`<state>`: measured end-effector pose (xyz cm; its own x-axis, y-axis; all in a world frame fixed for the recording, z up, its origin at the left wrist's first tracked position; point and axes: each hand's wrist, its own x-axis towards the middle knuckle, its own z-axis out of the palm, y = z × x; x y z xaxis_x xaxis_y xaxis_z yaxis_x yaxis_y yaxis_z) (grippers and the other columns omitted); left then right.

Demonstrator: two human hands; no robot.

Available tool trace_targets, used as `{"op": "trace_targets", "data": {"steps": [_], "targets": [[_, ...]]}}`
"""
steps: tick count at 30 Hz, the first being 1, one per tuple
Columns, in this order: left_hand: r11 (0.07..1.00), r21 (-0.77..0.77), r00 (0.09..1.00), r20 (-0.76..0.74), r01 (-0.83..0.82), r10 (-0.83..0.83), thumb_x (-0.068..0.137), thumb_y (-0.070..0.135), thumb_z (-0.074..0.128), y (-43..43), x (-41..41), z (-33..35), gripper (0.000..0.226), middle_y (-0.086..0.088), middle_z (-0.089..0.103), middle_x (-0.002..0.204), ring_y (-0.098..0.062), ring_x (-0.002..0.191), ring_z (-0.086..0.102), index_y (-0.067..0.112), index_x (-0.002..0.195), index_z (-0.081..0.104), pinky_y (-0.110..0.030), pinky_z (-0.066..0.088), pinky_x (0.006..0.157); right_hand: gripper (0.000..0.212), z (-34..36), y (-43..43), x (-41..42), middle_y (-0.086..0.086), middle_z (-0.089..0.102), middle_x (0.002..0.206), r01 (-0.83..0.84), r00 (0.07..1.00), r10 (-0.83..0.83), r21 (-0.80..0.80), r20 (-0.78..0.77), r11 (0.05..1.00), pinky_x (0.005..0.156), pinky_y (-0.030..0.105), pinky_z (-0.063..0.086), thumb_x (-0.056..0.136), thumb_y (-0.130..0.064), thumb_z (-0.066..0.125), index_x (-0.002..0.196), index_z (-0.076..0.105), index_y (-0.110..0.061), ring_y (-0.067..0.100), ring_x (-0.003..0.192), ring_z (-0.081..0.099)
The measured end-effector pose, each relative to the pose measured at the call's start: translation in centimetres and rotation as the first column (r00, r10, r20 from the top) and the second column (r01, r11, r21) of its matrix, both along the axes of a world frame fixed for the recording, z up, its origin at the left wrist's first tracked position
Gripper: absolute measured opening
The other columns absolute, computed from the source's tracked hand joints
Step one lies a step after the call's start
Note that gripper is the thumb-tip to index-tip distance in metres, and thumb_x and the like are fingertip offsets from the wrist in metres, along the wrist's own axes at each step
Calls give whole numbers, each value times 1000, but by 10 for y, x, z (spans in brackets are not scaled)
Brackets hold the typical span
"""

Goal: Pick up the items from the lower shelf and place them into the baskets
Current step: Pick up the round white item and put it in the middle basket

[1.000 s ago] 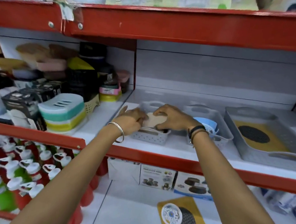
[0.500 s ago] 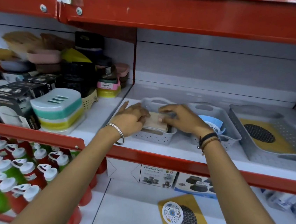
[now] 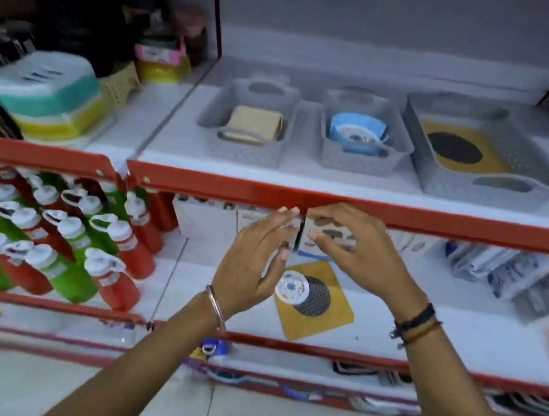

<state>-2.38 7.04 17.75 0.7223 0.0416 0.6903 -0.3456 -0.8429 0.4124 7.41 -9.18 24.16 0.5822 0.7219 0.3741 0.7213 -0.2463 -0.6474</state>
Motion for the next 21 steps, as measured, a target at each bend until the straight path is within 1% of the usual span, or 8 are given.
{"op": "trace_targets", "data": {"steps": [3, 6, 8, 11, 14, 15, 17, 21], "targets": [[998, -37, 981, -189, -50, 43, 91, 16, 42, -8, 4, -51, 37, -12, 49, 140, -20, 131, 40, 9, 126, 50, -33, 34, 106, 29, -53, -9, 3, -1, 65, 111, 30, 993, -46, -144, -105, 989, 89, 26, 50, 88, -24, 62, 116, 63, -16, 8, 97, 61], [994, -28, 928, -361, -106, 89, 90, 19, 40, -14, 5, -105, 42, -15, 46, 143, -21, 133, 36, 6, 130, 48, -37, 35, 105, 33, -115, -10, 11, 7, 64, 119, 74, 977, -133, -318, -165, 945, 91, 36, 51, 88, -23, 60, 119, 60, -12, 18, 105, 61], [990, -17, 876, -469, -137, 113, 89, 21, 43, -18, 6, -139, 49, -15, 39, 148, -25, 137, 33, 4, 135, 42, -42, 37, 108, 35, -156, -5, 16, 11, 63, 120, 98, 963, -190, -404, -193, 910, 91, 37, 50, 87, -22, 60, 119, 59, -9, 26, 108, 59], [976, 4, 749, -640, -219, 171, 89, 31, 41, -24, 8, -175, 63, -13, 23, 156, -28, 144, 21, 7, 145, 24, -43, 26, 113, 51, -198, 12, 19, 13, 54, 133, 121, 941, -257, -492, -219, 862, 96, 36, 44, 82, -25, 65, 128, 51, -9, 32, 118, 54], [950, 49, 577, -784, -309, 228, 91, 39, 28, -30, 15, -198, 68, -11, 6, 160, -26, 148, 4, 9, 148, 8, -47, 15, 118, 81, -230, 31, 22, 12, 28, 153, 133, 936, -295, -583, -191, 801, 110, 43, 29, 76, -45, 68, 142, 33, -13, 30, 138, 31], [943, 90, 532, -806, -321, 258, 92, 36, 29, -31, 16, -205, 67, -11, 1, 160, -26, 148, 0, 8, 149, 4, -48, 13, 119, 86, -240, 34, 21, 12, 23, 155, 140, 932, -308, -595, -191, 792, 112, 45, 27, 75, -52, 66, 143, 29, -14, 30, 140, 26], [933, 154, 485, -820, -326, 304, 96, 31, 31, -33, 18, -213, 65, -11, -3, 160, -24, 148, -3, 8, 149, 1, -46, 10, 120, 86, -257, 37, 24, 13, 24, 155, 144, 931, -312, -598, -187, 788, 112, 46, 28, 76, -55, 64, 143, 30, -13, 31, 141, 25], [927, 213, 493, -798, -310, 348, 97, 29, 26, -34, 17, -218, 61, -8, -2, 160, -22, 148, 0, 9, 149, 1, -44, 8, 119, 75, -269, 31, 24, 14, 45, 141, 200, 940, -314, -527, -136, 826, 103, 40, 36, 73, -49, 70, 133, 46, -11, 32, 126, 43]]}}
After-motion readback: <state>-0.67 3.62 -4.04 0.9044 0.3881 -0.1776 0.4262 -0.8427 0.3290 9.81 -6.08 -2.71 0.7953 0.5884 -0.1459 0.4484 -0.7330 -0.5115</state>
